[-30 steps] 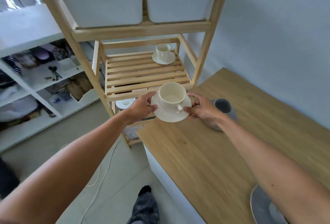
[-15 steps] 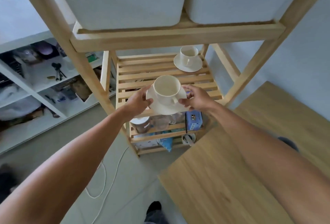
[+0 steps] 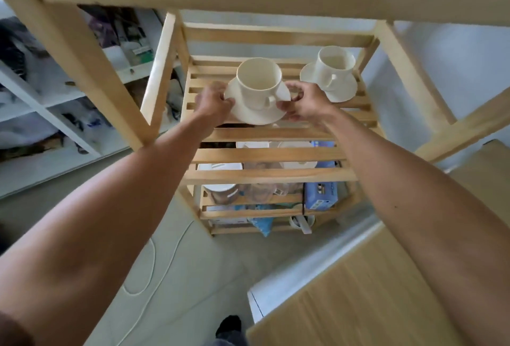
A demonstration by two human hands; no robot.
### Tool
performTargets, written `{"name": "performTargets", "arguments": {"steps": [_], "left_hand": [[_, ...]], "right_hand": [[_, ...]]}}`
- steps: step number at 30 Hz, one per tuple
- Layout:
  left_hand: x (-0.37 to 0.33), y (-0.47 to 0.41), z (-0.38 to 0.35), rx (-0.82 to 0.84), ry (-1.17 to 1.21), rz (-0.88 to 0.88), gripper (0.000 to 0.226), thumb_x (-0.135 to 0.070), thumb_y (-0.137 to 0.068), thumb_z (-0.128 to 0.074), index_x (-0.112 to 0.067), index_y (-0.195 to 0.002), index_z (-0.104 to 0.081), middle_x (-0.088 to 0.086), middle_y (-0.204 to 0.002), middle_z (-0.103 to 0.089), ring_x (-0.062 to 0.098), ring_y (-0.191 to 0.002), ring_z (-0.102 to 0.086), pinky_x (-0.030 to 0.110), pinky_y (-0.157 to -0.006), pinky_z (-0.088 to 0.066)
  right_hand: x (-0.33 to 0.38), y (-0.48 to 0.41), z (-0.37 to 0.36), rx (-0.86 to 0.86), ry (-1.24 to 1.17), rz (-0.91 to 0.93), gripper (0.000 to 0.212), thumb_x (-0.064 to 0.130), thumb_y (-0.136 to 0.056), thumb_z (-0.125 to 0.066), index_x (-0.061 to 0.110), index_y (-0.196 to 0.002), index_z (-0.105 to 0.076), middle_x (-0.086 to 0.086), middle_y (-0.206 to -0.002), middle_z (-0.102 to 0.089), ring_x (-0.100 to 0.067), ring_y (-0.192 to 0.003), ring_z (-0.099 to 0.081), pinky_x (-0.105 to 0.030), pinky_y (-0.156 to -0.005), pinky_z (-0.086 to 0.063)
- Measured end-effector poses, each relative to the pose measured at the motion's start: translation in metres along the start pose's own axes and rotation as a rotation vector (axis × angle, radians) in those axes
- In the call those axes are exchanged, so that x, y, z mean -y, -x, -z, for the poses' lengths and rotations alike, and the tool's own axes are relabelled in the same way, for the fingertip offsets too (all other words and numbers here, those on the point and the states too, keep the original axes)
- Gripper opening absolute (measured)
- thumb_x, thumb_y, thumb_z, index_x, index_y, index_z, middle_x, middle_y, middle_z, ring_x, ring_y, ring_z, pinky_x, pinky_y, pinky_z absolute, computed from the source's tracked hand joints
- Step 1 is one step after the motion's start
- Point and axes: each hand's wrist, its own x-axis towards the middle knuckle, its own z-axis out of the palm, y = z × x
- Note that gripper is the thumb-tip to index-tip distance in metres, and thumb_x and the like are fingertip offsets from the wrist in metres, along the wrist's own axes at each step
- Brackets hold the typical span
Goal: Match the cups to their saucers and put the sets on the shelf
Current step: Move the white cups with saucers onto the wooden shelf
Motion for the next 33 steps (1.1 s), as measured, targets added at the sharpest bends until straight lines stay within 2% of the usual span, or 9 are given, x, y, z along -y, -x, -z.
{"name": "performTargets", "arguments": {"steps": [3, 6, 9, 11, 13, 16, 20, 28, 33], "left_hand": [[-0.005, -0.017, -0.005, -0.079, -0.004, 0.022, 0.034, -0.016, -0.092, -0.061, -0.021, -0.125, -0.062, 0.009, -0.117, -0.064, 0.016, -0.089, -0.060, 0.017, -0.062, -0.050], [-0.008, -0.032, -0.009, -0.108, -0.053, 0.041, 0.037, -0.017, -0.093, -0.061, -0.018, -0.130, -0.060, 0.012, -0.128, -0.058, 0.022, -0.103, -0.059, 0.027, -0.080, -0.058], [-0.008, -0.047, -0.009, -0.110, -0.086, 0.045, 0.038, -0.018, -0.093, -0.062, -0.016, -0.131, -0.058, 0.012, -0.132, -0.053, 0.020, -0.100, -0.055, 0.015, -0.063, -0.055], [-0.007, -0.058, -0.008, -0.114, -0.128, 0.030, 0.039, -0.019, -0.092, -0.063, -0.014, -0.131, -0.059, 0.013, -0.130, -0.055, 0.022, -0.106, -0.057, 0.025, -0.088, -0.054], [-0.007, -0.063, -0.007, -0.111, -0.143, 0.036, 0.039, -0.021, -0.092, -0.064, -0.013, -0.129, -0.060, 0.012, -0.127, -0.057, 0.024, -0.108, -0.058, 0.035, -0.100, -0.050], [-0.008, -0.069, -0.008, -0.127, -0.183, 0.012, 0.036, -0.021, -0.091, -0.064, -0.012, -0.127, -0.062, 0.013, -0.123, -0.059, 0.027, -0.108, -0.058, 0.038, -0.100, -0.049], [-0.007, -0.078, -0.008, -0.151, -0.206, 0.016, 0.034, -0.023, -0.092, -0.064, -0.016, -0.126, -0.065, 0.011, -0.123, -0.052, 0.025, -0.105, -0.056, 0.024, -0.086, -0.044], [-0.006, -0.075, -0.011, -0.187, -0.293, -0.040, 0.029, -0.022, -0.095, -0.059, -0.010, -0.120, -0.068, 0.014, -0.123, -0.060, 0.025, -0.111, -0.054, 0.029, -0.091, -0.041], [-0.006, -0.056, -0.010, -0.186, -0.307, -0.039, 0.042, -0.030, -0.094, -0.059, -0.017, -0.134, -0.056, 0.014, -0.134, -0.053, 0.029, -0.124, -0.049, 0.037, -0.104, -0.038]], "right_hand": [[0.003, -0.017, -0.002, -0.027, 0.016, 0.008, 0.061, 0.010, -0.081, -0.081, 0.017, -0.136, -0.055, -0.011, -0.091, -0.068, -0.020, -0.072, -0.071, -0.032, -0.060, -0.061], [0.005, -0.035, -0.005, -0.045, 0.033, 0.007, 0.060, 0.010, -0.082, -0.080, 0.016, -0.136, -0.056, -0.007, -0.089, -0.069, -0.016, -0.067, -0.071, -0.026, -0.057, -0.058], [0.007, -0.051, -0.007, -0.035, 0.093, 0.012, 0.055, 0.013, -0.084, -0.078, 0.017, -0.134, -0.057, -0.008, -0.103, -0.072, -0.013, -0.071, -0.074, -0.028, -0.063, -0.060], [0.008, -0.061, -0.009, -0.043, 0.149, 0.027, 0.053, 0.016, -0.084, -0.079, 0.018, -0.133, -0.058, -0.007, -0.107, -0.073, -0.015, -0.074, -0.075, -0.032, -0.070, -0.062], [0.010, -0.068, -0.011, -0.064, 0.199, 0.029, 0.054, 0.020, -0.083, -0.080, 0.019, -0.132, -0.059, -0.005, -0.111, -0.071, -0.017, -0.081, -0.074, -0.033, -0.072, -0.062], [0.010, -0.076, -0.013, -0.075, 0.285, 0.036, 0.052, 0.028, -0.083, -0.079, 0.024, -0.132, -0.061, -0.005, -0.117, -0.070, -0.021, -0.094, -0.070, -0.036, -0.082, -0.060], [0.009, -0.083, -0.014, -0.104, 0.355, 0.060, 0.052, 0.035, -0.082, -0.078, 0.027, -0.131, -0.062, -0.006, -0.126, -0.067, -0.022, -0.115, -0.061, -0.031, -0.098, -0.048], [0.006, -0.079, -0.016, -0.141, 0.447, 0.107, 0.046, 0.040, -0.090, -0.068, 0.023, -0.132, -0.062, -0.011, -0.124, -0.068, -0.028, -0.115, -0.060, -0.031, -0.092, -0.046], [0.003, -0.054, -0.012, -0.114, 0.453, 0.124, 0.045, 0.037, -0.091, -0.066, 0.032, -0.135, -0.058, -0.002, -0.107, -0.069, -0.023, -0.106, -0.062, -0.024, -0.078, -0.040]]}}
